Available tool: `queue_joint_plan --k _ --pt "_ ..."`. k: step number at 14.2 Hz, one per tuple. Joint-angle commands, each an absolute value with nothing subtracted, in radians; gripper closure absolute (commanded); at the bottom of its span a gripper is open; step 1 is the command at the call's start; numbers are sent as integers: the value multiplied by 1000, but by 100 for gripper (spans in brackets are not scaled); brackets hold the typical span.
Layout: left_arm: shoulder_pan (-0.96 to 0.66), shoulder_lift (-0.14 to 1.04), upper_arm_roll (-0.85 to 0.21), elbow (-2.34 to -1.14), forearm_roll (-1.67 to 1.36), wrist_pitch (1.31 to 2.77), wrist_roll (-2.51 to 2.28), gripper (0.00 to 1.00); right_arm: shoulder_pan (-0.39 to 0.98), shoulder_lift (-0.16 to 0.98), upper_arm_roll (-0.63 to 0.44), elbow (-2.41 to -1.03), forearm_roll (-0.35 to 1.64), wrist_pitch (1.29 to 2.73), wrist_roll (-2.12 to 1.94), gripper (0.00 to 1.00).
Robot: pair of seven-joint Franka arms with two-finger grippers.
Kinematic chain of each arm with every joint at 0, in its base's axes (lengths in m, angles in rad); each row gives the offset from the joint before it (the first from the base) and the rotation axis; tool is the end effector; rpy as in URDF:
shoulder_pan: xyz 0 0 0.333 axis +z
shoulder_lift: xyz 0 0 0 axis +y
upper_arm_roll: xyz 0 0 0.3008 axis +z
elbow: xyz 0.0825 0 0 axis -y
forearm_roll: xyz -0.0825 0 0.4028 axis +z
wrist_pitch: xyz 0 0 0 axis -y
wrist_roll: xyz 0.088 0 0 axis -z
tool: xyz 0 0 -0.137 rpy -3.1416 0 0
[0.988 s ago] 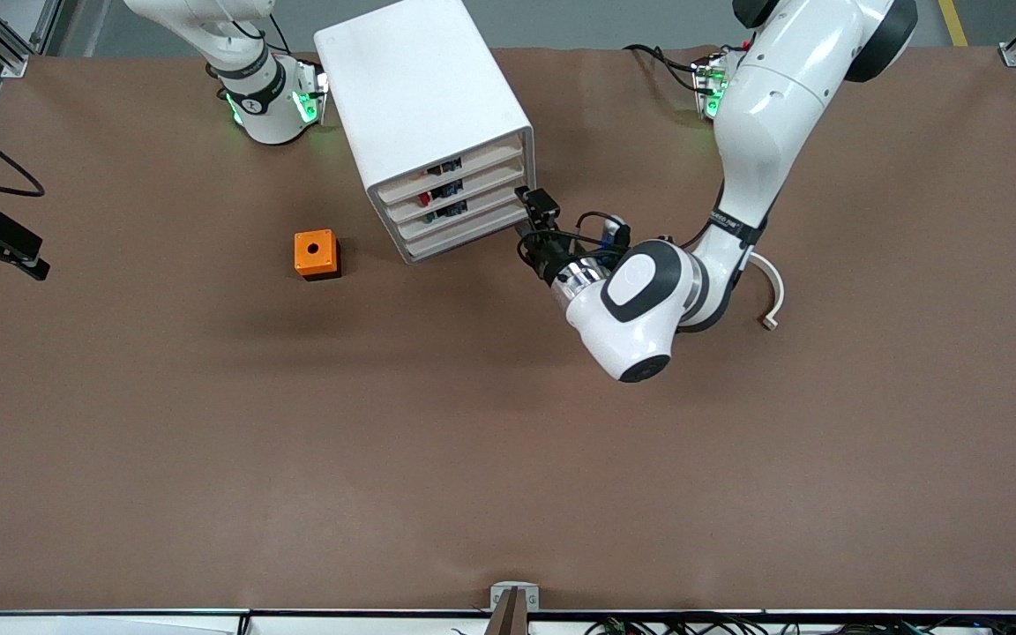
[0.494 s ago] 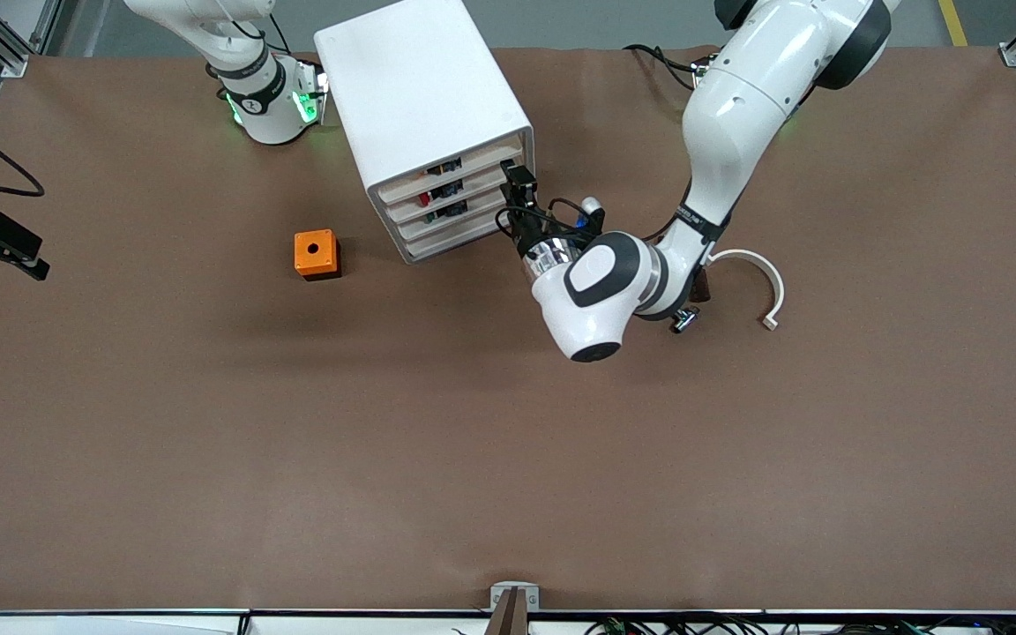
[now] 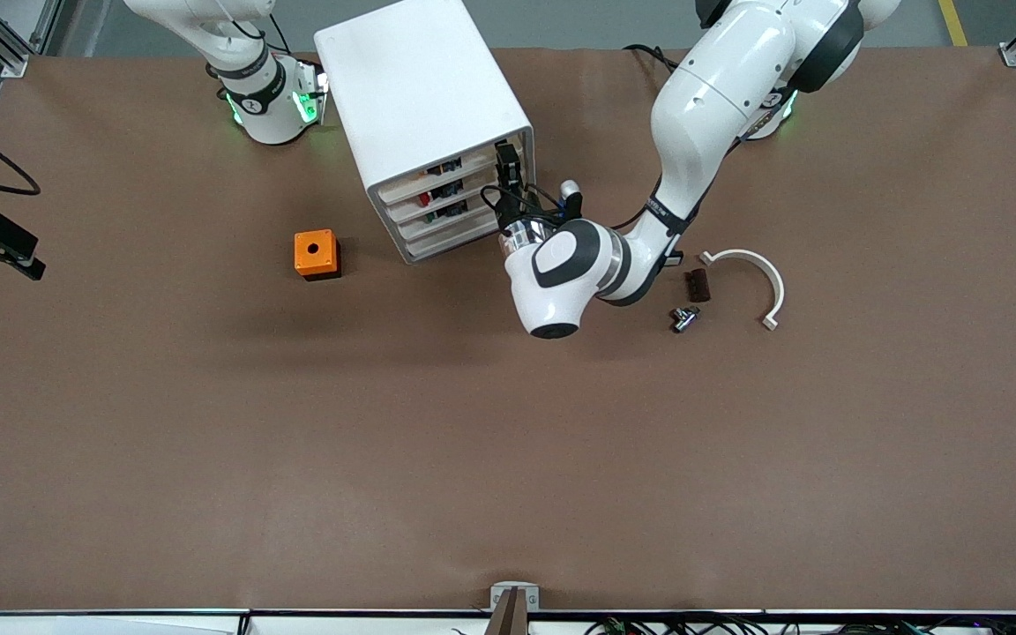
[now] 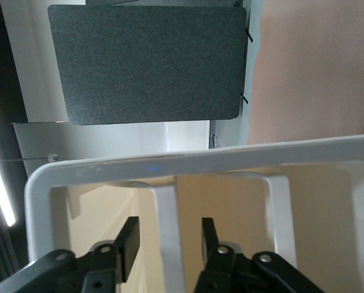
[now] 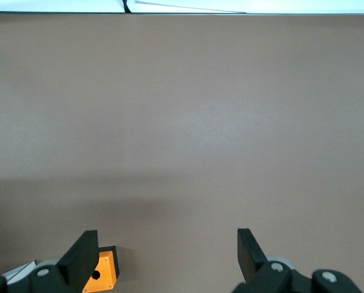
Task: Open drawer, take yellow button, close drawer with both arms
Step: 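Grasp the drawer handle with the left gripper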
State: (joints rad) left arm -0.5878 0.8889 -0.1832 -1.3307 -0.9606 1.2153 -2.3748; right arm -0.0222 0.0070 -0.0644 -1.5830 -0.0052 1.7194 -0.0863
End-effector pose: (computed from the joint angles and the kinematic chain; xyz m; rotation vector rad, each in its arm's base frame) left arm 0.3839 -0.5214 0.2123 -1.1915 -1.4498 1.3204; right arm 0.5916 -0.0519 0.5835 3.1184 0.0003 0.2005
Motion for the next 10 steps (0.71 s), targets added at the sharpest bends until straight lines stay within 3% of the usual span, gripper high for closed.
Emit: queue_joint_plan --k 1,6,10 --pt "-592 890 -183 -1338 -985 1200 -2393 72 -40 14 -54 -1563 -6 1707 -84 0" --pt "-586 888 -183 -1333 -1028 1200 -2391 86 -40 14 -54 -1562 -8 1707 -84 0" --pt "-577 887 -179 -1332 -1037 1200 -2390 90 -40 14 -54 -1563 -6 1707 -84 0"
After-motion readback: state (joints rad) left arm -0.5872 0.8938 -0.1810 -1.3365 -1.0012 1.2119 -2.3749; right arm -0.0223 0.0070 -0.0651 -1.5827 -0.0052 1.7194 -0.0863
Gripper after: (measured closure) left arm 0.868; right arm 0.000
